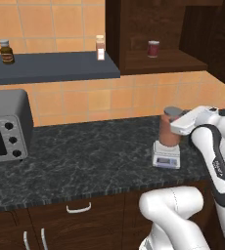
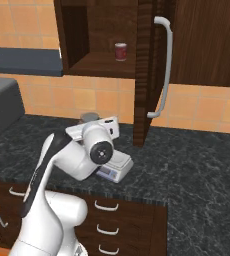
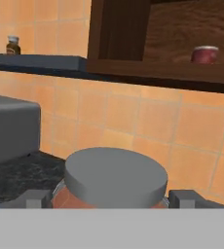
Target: Pick the honey bottle and place it on the digital scale for weighing, and close the cabinet.
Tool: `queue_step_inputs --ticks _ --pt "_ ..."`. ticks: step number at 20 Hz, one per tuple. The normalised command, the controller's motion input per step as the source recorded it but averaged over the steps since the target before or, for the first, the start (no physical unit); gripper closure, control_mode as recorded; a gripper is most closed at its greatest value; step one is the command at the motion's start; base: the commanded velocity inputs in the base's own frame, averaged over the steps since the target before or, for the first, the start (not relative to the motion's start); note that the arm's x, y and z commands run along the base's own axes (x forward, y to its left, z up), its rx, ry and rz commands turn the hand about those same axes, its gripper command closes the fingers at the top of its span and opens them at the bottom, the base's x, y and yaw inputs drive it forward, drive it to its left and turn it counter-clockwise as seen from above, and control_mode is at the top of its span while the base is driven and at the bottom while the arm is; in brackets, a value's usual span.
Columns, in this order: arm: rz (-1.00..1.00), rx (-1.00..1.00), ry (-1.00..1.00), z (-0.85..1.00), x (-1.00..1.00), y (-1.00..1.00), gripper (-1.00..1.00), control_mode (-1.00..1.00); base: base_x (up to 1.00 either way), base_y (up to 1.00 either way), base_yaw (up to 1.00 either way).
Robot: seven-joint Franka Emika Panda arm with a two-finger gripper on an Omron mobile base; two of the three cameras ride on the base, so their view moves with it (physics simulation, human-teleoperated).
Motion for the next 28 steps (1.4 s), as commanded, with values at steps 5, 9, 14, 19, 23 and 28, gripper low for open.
queue_step_inputs --ticks 5,9,14,19,23,28 --pt "0.15 0.0 -0.02 -0.27 0.3 -0.42 1.0 -1.0 0.0 0.0 0.0" --pt "0.14 0.0 0.0 -0.25 0.23 -0.37 1.0 -1.0 0.0 0.0 0.0" --pt "0.1 0.0 0.0 -0.19 0.14 -0.15 1.0 -1.0 0.0 0.0 0.0" --pt "0.06 0.0 0.0 -0.25 0.16 -0.01 1.0 -1.0 0.0 0.0 0.0" --pt "0.03 0.0 -0.02 -0.17 0.17 -0.08 1.0 -1.0 0.0 0.0 0.0" --pt "0.04 0.0 -0.03 -0.24 0.16 -0.29 1.0 -1.0 0.0 0.0 0.0"
